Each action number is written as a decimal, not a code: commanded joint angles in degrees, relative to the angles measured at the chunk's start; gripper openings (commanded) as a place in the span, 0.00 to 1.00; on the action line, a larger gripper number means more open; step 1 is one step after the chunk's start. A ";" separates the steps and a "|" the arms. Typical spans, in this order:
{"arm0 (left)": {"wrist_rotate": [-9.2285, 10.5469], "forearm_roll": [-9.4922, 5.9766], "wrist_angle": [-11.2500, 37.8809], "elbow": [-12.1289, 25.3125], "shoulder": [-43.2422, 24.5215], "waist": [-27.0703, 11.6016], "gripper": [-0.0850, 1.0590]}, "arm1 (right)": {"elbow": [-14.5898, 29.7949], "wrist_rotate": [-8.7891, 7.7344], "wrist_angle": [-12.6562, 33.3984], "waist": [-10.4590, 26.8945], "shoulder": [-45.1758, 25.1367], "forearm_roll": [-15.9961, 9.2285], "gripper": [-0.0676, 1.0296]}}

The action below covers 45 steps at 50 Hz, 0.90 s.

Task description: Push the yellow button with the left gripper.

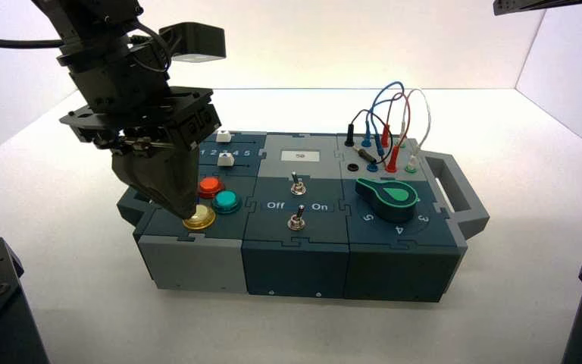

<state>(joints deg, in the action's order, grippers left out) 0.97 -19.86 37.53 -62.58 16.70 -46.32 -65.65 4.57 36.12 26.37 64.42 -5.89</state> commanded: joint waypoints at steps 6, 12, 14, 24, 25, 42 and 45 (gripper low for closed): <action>-0.35 0.35 -1.05 2.02 -0.18 -0.26 0.05 | 1.05 0.09 -0.53 -0.26 -0.35 0.00 0.04; -0.35 0.53 -1.14 2.55 -1.32 -0.26 0.05 | 1.05 0.09 -0.53 -0.26 -0.35 0.00 0.04; -0.44 0.62 -1.14 2.72 -2.02 -0.26 0.05 | 1.05 0.09 -0.62 -0.26 -0.35 0.00 0.04; -0.62 0.88 -1.14 2.90 -5.01 -0.18 0.05 | 1.05 0.00 -0.53 -0.35 0.97 0.09 0.04; -0.70 0.88 -1.23 2.90 -5.36 -0.26 0.05 | 1.05 0.00 -0.53 -0.26 1.05 0.09 0.04; -1.49 0.97 -1.85 2.99 -7.91 -0.26 0.05 | 0.88 0.00 -0.53 -0.26 2.29 0.35 0.04; -1.49 1.05 -1.85 2.72 -7.65 -0.26 0.05 | 0.79 0.00 -0.53 -0.26 2.37 0.44 0.04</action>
<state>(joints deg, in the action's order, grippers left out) -0.26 -19.16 35.86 -59.06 9.49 -46.67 -65.74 4.57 36.12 26.28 67.06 -5.54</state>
